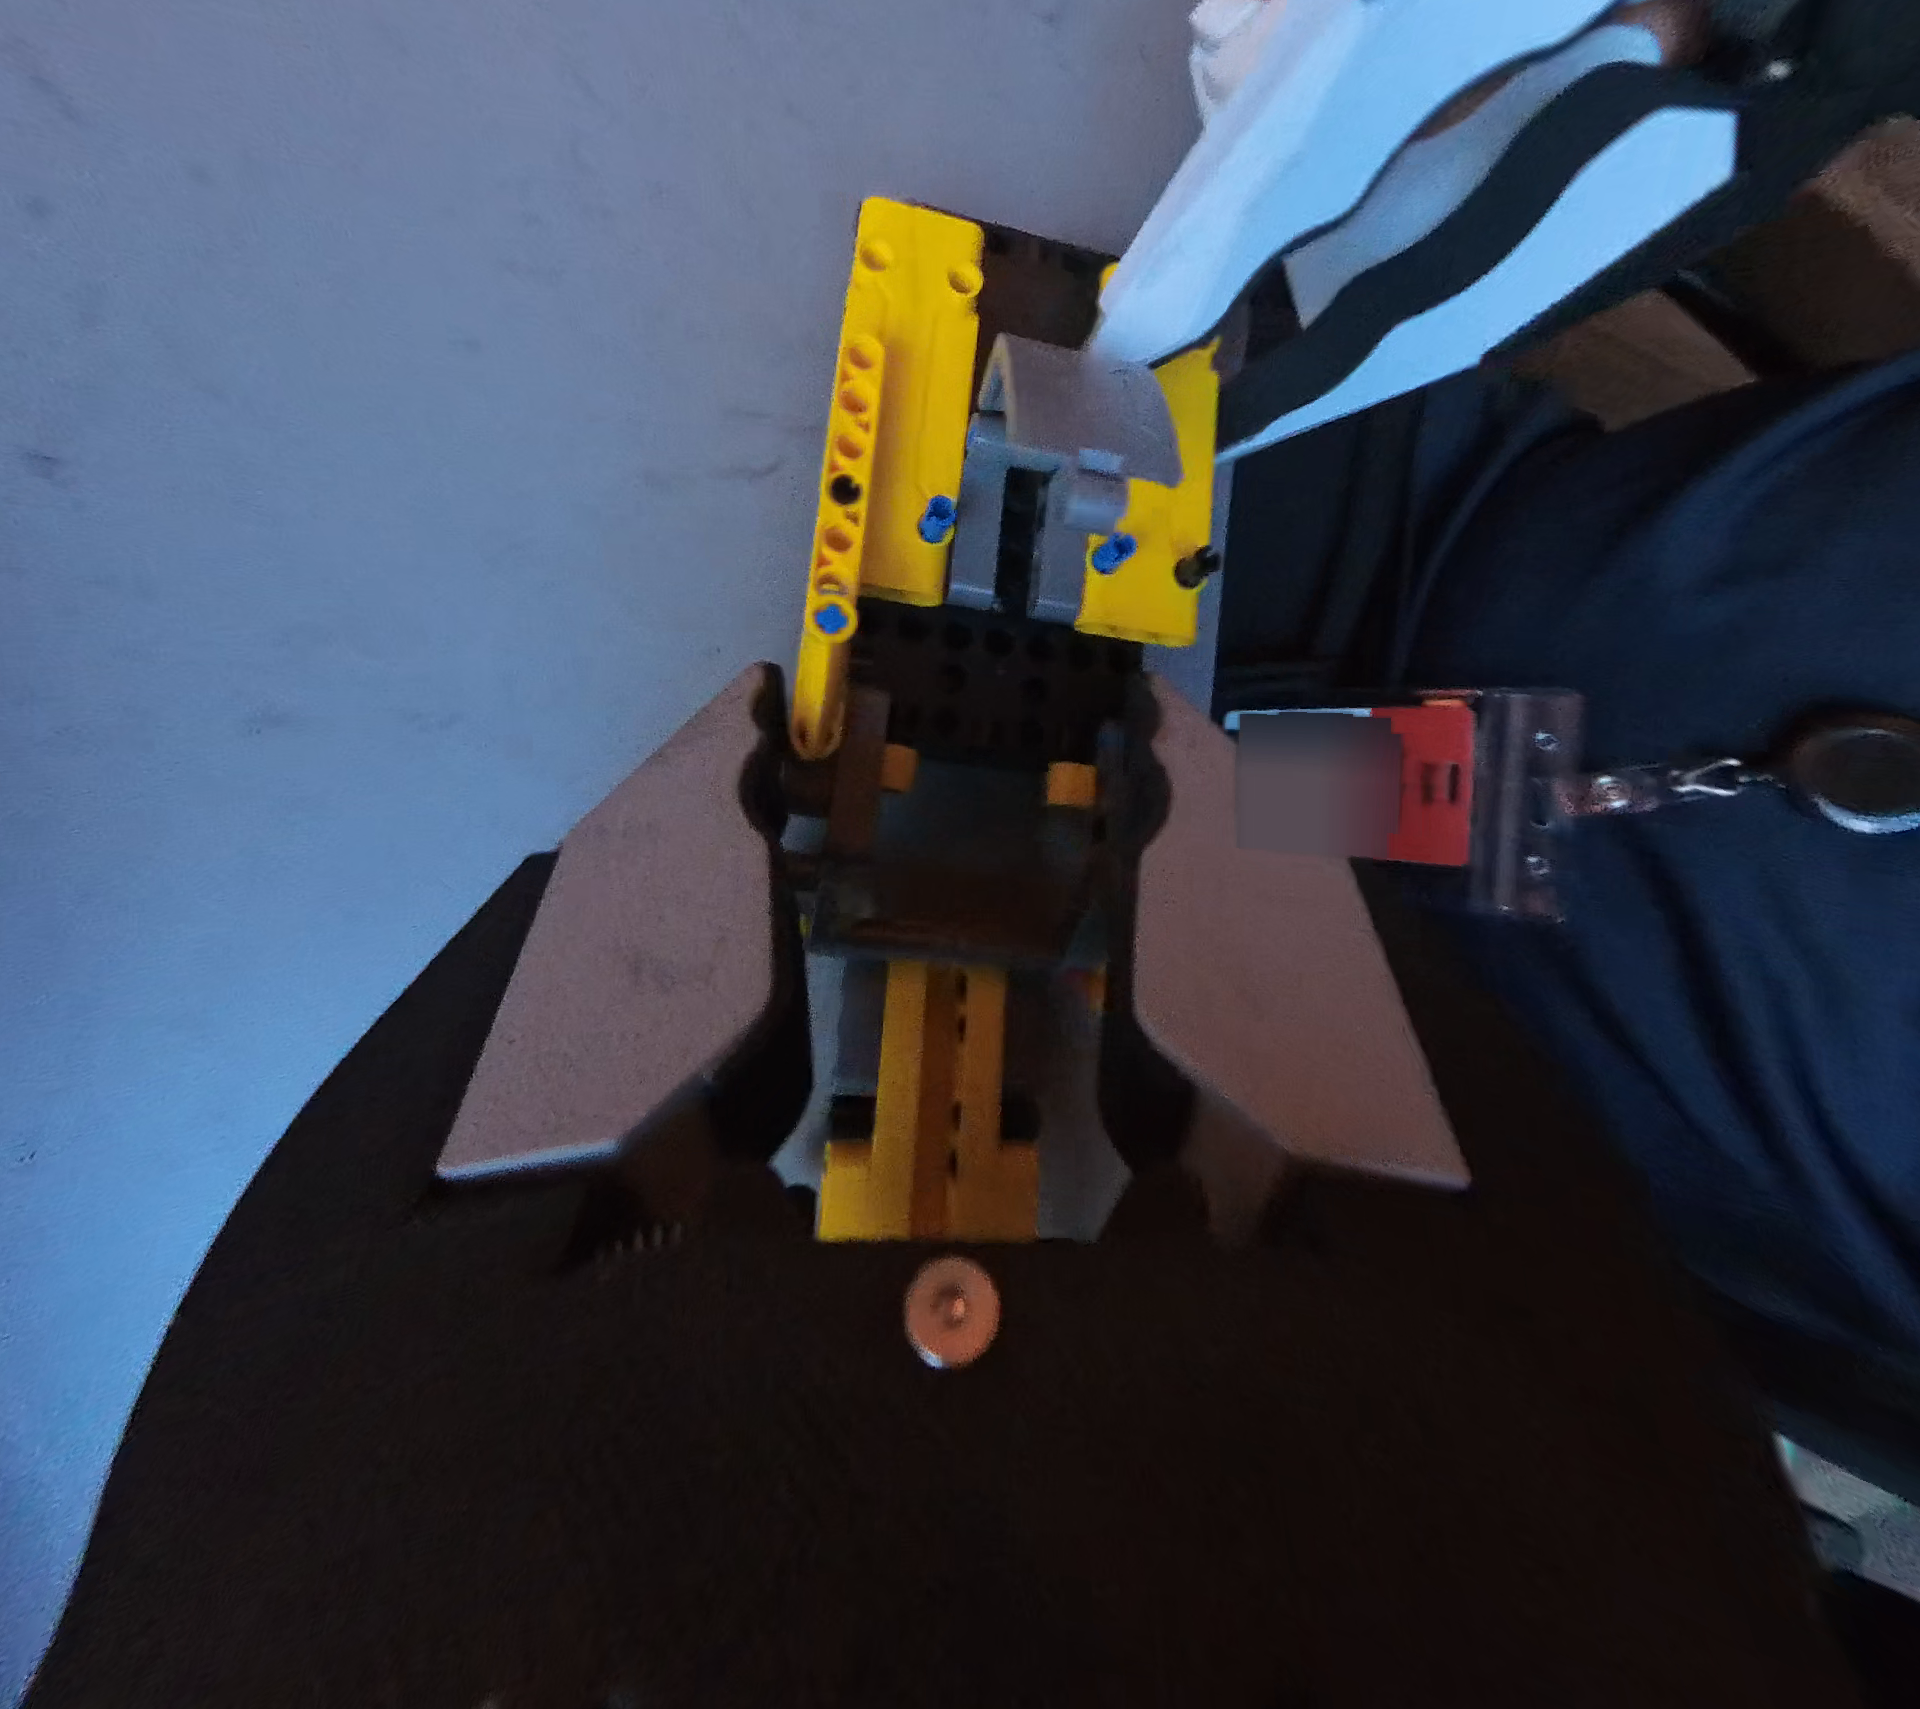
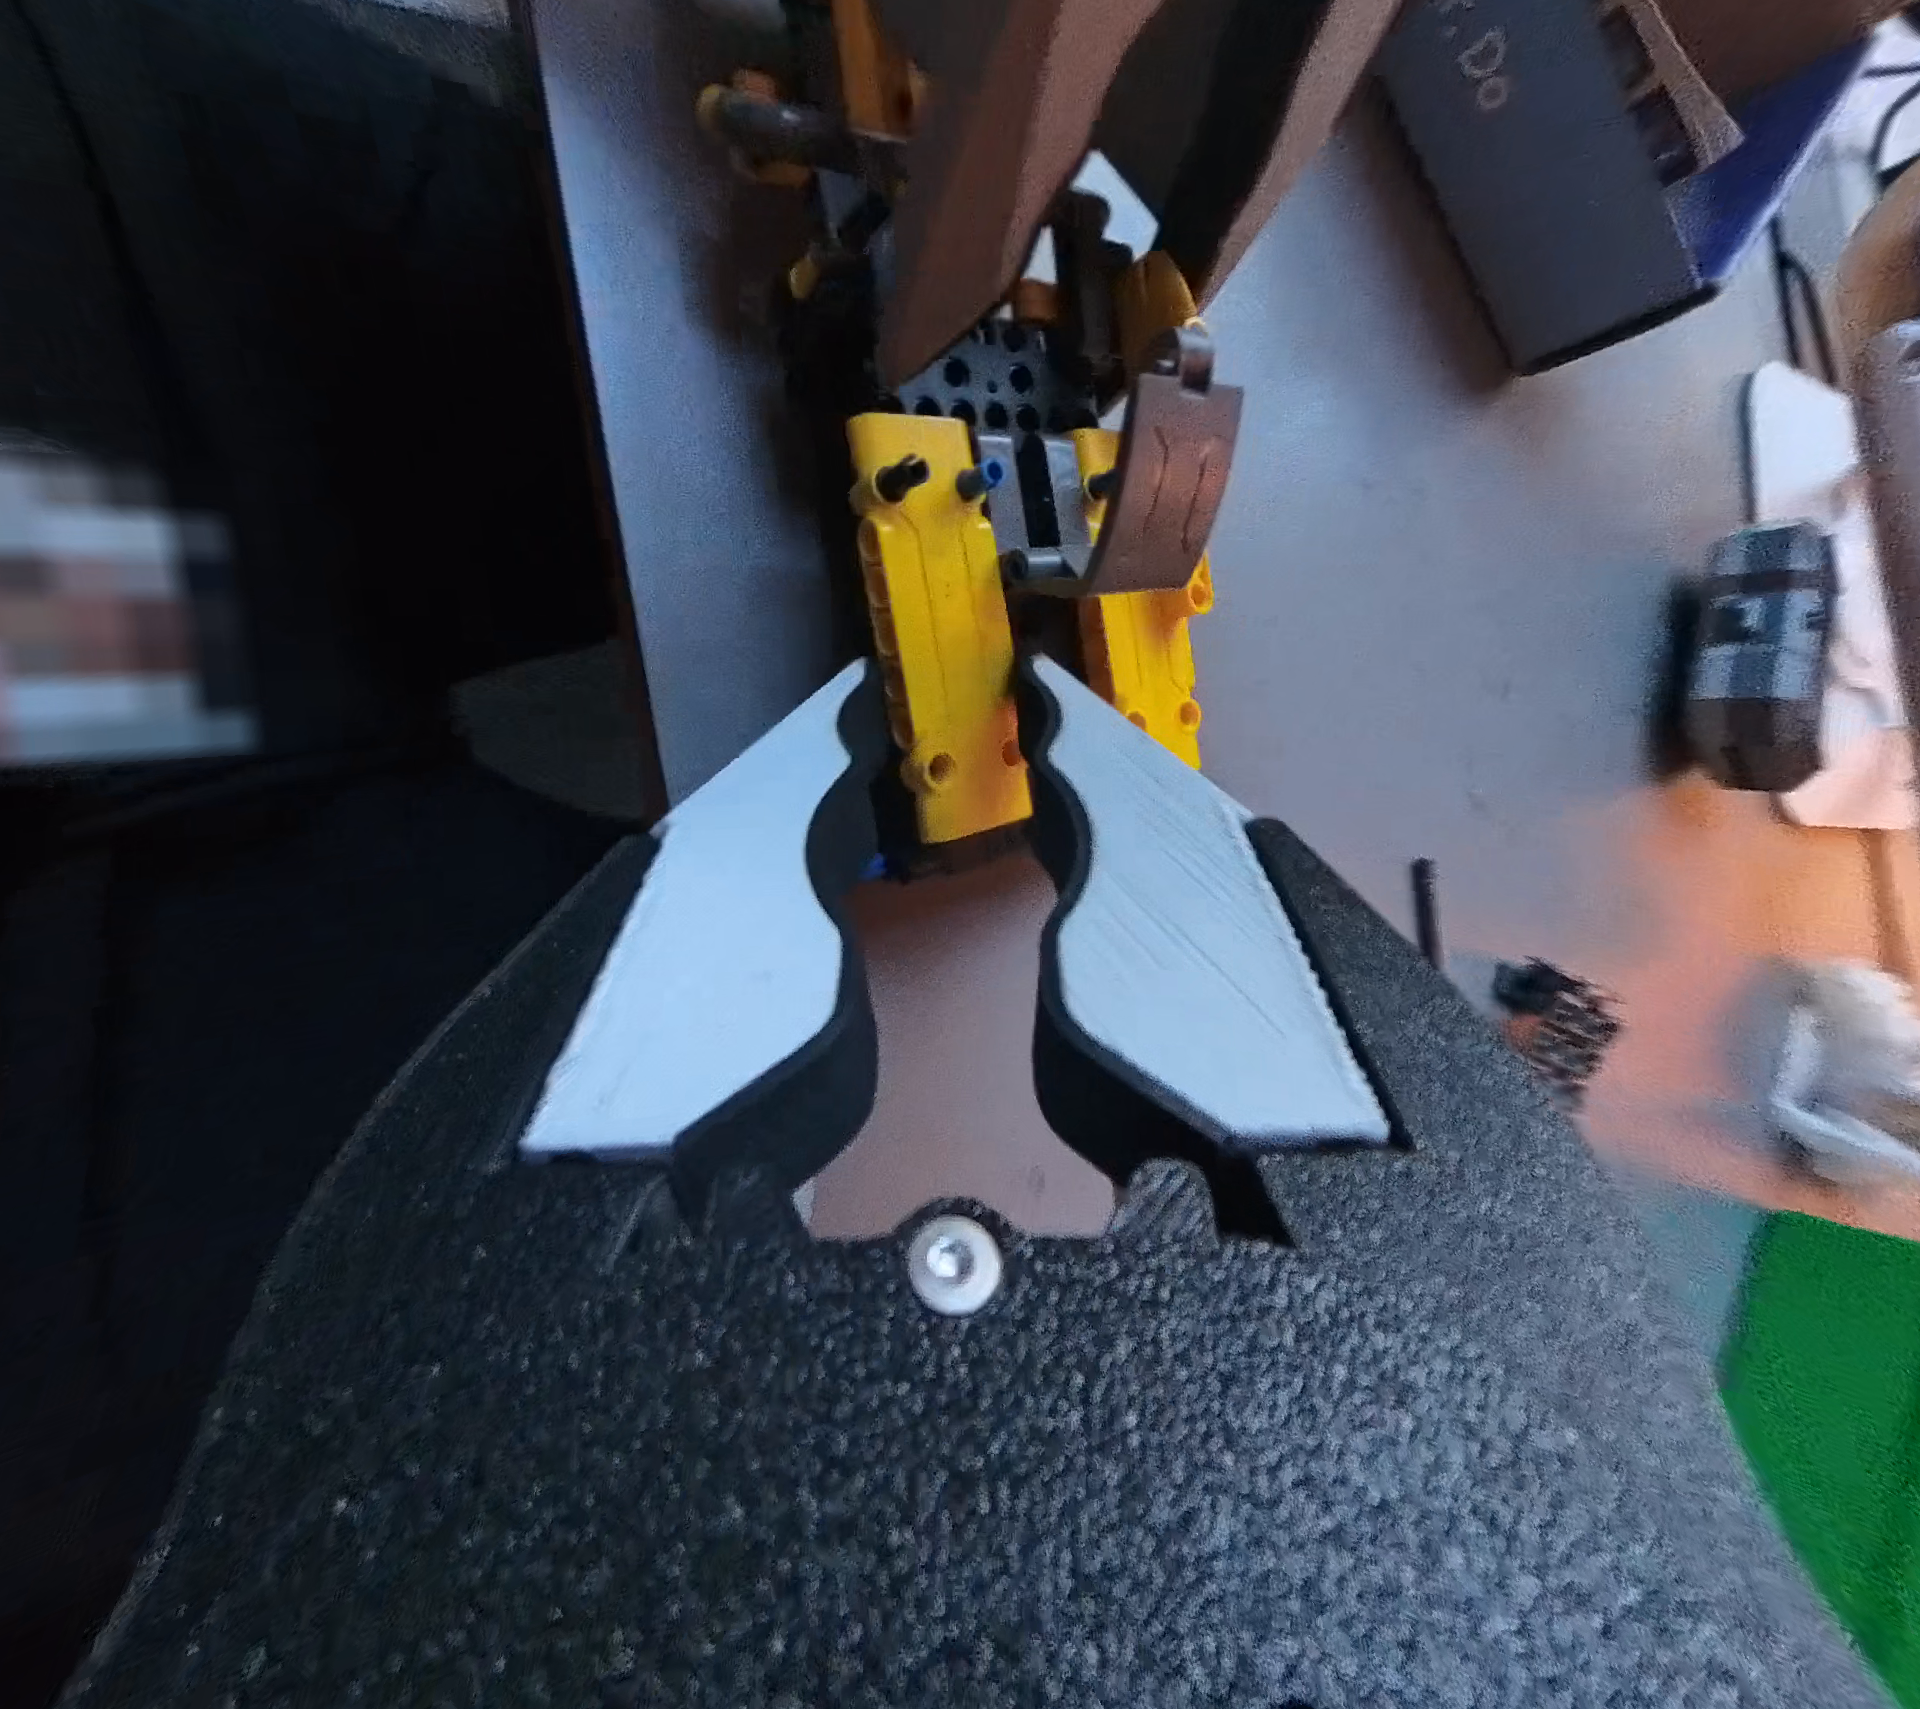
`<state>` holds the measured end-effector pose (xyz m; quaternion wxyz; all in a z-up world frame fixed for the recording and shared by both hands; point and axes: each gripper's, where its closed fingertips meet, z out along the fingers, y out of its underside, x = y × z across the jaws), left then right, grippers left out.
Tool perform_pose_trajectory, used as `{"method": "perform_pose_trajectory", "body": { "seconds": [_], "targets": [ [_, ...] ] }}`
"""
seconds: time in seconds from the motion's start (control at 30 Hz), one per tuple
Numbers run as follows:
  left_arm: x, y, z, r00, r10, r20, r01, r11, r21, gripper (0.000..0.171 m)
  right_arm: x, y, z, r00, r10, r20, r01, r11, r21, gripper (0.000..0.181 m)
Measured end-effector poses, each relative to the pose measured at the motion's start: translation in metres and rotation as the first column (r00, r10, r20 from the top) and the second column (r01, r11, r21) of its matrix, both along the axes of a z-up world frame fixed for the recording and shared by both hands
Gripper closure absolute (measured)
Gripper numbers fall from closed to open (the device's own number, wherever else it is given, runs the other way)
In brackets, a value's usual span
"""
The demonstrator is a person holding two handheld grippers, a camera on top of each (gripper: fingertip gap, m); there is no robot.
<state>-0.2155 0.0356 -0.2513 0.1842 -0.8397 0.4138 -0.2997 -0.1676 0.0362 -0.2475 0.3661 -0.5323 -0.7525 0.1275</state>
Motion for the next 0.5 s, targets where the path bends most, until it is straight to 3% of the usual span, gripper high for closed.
{"method": "perform_pose_trajectory", "body": {
  "seconds": [0.07, 0.23, 0.3, 0.4, 0.5],
  "targets": [
    [-0.001, 0.005, 0.01, 0.999, 0.029, 0.039, -0.031, 0.998, 0.053, 0.1, -0.001, 0.002, 0.006, 0.999, -0.033, -0.031, 0.027, 0.985, -0.169, 0.16],
    [-0.003, -0.008, 0.046, 0.998, 0.012, 0.058, -0.033, 0.922, 0.385, 0.1, -0.005, 0.006, 0.019, 0.996, -0.077, -0.053, 0.041, 0.868, -0.495, 0.161],
    [-0.002, -0.014, 0.041, 0.997, -0.001, -0.082, 0.042, 0.867, 0.496, 0.105, -0.006, 0.009, 0.021, 0.994, -0.085, -0.062, 0.037, 0.829, -0.559, 0.161],
    [-0.012, -0.003, 0.019, 0.937, 0.051, -0.347, 0.173, 0.793, 0.584, 0.112, -0.007, 0.011, 0.022, 0.994, -0.077, -0.074, 0.018, 0.803, -0.596, 0.161],
    [-0.005, 0.003, 0.002, 0.91, 0.045, -0.411, 0.227, 0.777, 0.587, 0.113, -0.007, 0.01, 0.022, 0.994, -0.077, -0.077, 0.013, 0.786, -0.617, 0.161]
  ]
}}
